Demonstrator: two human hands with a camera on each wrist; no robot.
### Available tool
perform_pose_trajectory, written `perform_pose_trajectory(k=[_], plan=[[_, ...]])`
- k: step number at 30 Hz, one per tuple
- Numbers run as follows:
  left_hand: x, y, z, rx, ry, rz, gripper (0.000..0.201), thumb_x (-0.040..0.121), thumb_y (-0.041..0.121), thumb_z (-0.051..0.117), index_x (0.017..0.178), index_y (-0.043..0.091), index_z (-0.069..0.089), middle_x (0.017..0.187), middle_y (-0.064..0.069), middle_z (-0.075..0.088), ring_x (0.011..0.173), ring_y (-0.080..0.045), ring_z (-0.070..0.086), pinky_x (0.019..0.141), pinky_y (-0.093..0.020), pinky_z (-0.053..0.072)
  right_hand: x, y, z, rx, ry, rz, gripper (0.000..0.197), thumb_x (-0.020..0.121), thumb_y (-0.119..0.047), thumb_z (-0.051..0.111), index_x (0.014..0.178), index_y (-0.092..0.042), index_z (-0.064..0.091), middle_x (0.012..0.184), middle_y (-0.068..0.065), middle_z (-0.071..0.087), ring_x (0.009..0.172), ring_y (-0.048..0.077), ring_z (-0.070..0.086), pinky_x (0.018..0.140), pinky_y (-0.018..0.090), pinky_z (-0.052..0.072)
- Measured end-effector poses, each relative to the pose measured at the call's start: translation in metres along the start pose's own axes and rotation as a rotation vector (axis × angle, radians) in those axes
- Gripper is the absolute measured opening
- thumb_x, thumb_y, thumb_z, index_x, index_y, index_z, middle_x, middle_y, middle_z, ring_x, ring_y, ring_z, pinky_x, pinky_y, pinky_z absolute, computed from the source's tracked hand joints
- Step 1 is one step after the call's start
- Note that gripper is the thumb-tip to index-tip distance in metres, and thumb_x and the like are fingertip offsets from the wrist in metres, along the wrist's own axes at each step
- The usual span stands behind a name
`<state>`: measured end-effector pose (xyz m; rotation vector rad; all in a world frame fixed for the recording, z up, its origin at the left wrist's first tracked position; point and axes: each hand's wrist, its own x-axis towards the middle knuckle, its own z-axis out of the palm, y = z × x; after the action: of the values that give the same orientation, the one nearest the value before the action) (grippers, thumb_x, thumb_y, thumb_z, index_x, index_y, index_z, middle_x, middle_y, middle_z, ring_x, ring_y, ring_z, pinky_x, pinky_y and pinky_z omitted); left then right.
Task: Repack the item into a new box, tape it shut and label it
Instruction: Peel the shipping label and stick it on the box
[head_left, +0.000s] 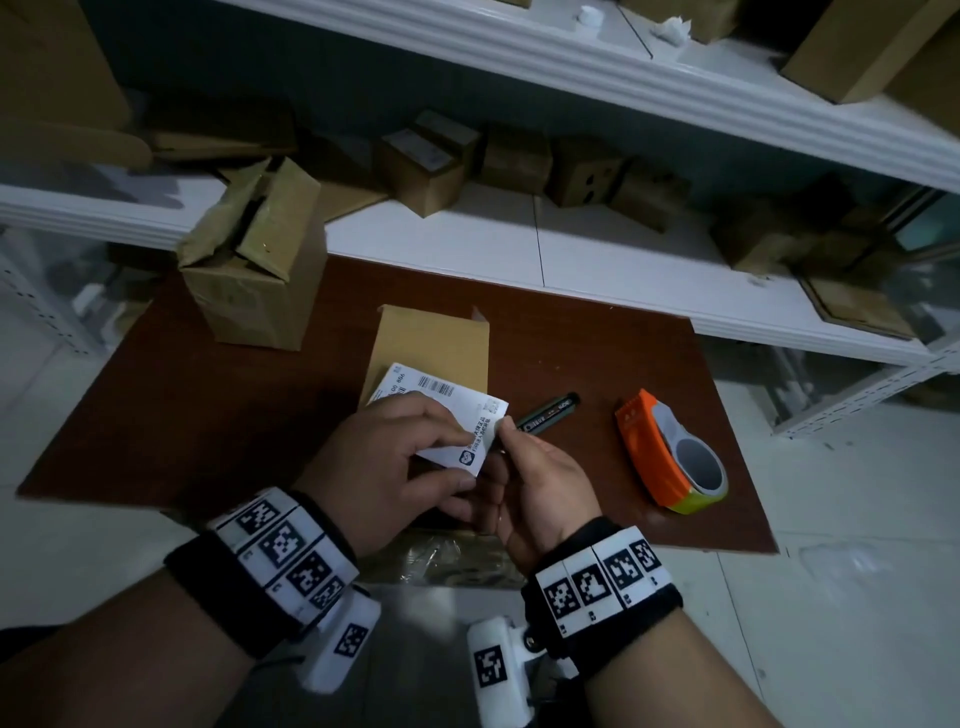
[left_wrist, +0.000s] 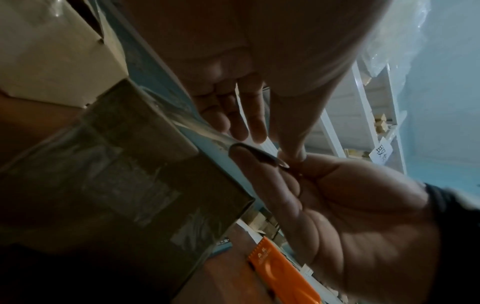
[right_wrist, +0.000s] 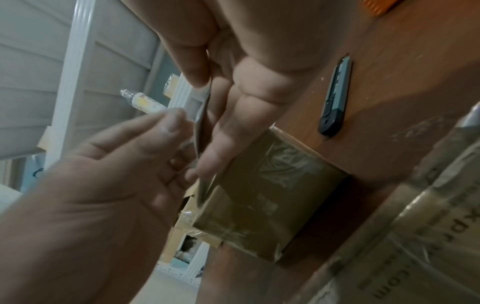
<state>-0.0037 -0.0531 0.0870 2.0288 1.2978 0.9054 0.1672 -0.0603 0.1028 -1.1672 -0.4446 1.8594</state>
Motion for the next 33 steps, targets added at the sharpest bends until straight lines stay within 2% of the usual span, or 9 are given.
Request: perform_pose_trajectory(k=[3,6,10,14,18,22,26,29,33], plan=[[0.0014,-0.0026,0.0000,-0.004,0.025,-0.022,0.032,0.076,0.034,0.083,0.106,0.027,0.076,0.106,0.022,0.060,0.104,0.004,0.057,0.089,-0.017,0.049,0.0002,0.0007,0.0000,0.018,-0.007,0.008,0.037,0.104,-0.027,0.050,0.124,0.001,0.064,0.103,0.025,0.073,0.075,0.030,0.073,0.068,0.044,0.062],[0.0017,-0.0033,0.0003,-0.023,0.033,-0.014,0.030,0.076,0.038,0.081,0.103,0.026,0.076,0.103,0.021,0.061,0.102,0.003,0.058,0.088,-0.019,0.050,0.0016,0.0009,-0.0014,0.020,0.020,0.008,0.036,0.102,-0.019,0.052,0.127,0.005,0.061,0.108,0.028,0.071,0.075,0.032,0.072,0.067,0.045,0.061],[-0.0007,-0.0038,0.0021,0.026,0.028,0.013,0.035,0.071,0.035,0.087,0.103,0.024,0.077,0.103,0.019,0.059,0.102,0.000,0.057,0.089,-0.021,0.049,0.0009,0.0012,-0.0025,-0.017,0.003,0.007,0.033,0.102,-0.018,0.050,0.124,0.002,0.064,0.109,0.029,0.071,0.081,0.034,0.072,0.070,0.044,0.061],[-0.0019,-0.0026,0.0022,0.013,0.037,0.016,0.032,0.073,0.039,0.083,0.100,0.022,0.078,0.102,0.019,0.060,0.101,0.000,0.058,0.086,-0.018,0.049,-0.0004,0.0009,-0.0031,-0.036,-0.032,-0.002,0.033,0.101,-0.016,0.048,0.123,0.001,0.066,0.109,0.027,0.072,0.083,0.032,0.073,0.076,0.046,0.060],[-0.0016,-0.0014,0.0010,-0.027,0.050,-0.001,0.018,0.075,0.023,0.084,0.092,0.022,0.077,0.099,0.018,0.062,0.099,-0.001,0.060,0.083,-0.020,0.052,0.0014,0.0023,-0.0054,-0.030,-0.051,-0.006,0.032,0.102,-0.013,0.044,0.119,-0.002,0.069,0.109,0.026,0.071,0.074,0.025,0.070,0.075,0.046,0.060],[-0.0027,0.0007,0.0013,0.013,0.029,-0.031,0.027,0.070,0.034,0.087,0.092,0.023,0.074,0.100,0.018,0.059,0.098,-0.001,0.058,0.081,-0.021,0.052,0.0002,0.0022,-0.0054,-0.043,-0.079,0.003,0.035,0.103,-0.011,0.041,0.123,-0.001,0.067,0.114,0.028,0.071,0.088,0.033,0.071,0.072,0.043,0.060],[-0.0014,0.0020,0.0008,-0.028,0.050,-0.051,0.016,0.074,0.026,0.083,0.083,0.023,0.071,0.093,0.016,0.061,0.091,-0.002,0.061,0.075,-0.022,0.054,0.0014,0.0037,-0.0049,-0.076,-0.078,0.004,0.035,0.103,-0.012,0.043,0.127,0.002,0.063,0.124,0.034,0.064,0.100,0.039,0.065,0.081,0.048,0.058],[-0.0004,0.0003,-0.0007,-0.055,0.059,-0.064,0.013,0.074,0.025,0.082,0.077,0.025,0.069,0.087,0.014,0.063,0.087,-0.004,0.063,0.070,-0.023,0.055,0.0037,0.0054,-0.0058,-0.075,-0.069,0.007,0.035,0.103,-0.011,0.044,0.129,0.004,0.062,0.130,0.038,0.057,0.105,0.041,0.057,0.080,0.048,0.059],[-0.0003,-0.0009,-0.0016,-0.043,0.062,-0.115,0.019,0.070,0.033,0.084,0.078,0.029,0.067,0.086,0.016,0.062,0.084,0.000,0.062,0.067,-0.021,0.054,0.0043,0.0064,-0.0061,-0.087,-0.084,0.017,0.034,0.103,-0.011,0.044,0.127,0.004,0.062,0.126,0.035,0.062,0.109,0.043,0.062,0.081,0.049,0.058]])
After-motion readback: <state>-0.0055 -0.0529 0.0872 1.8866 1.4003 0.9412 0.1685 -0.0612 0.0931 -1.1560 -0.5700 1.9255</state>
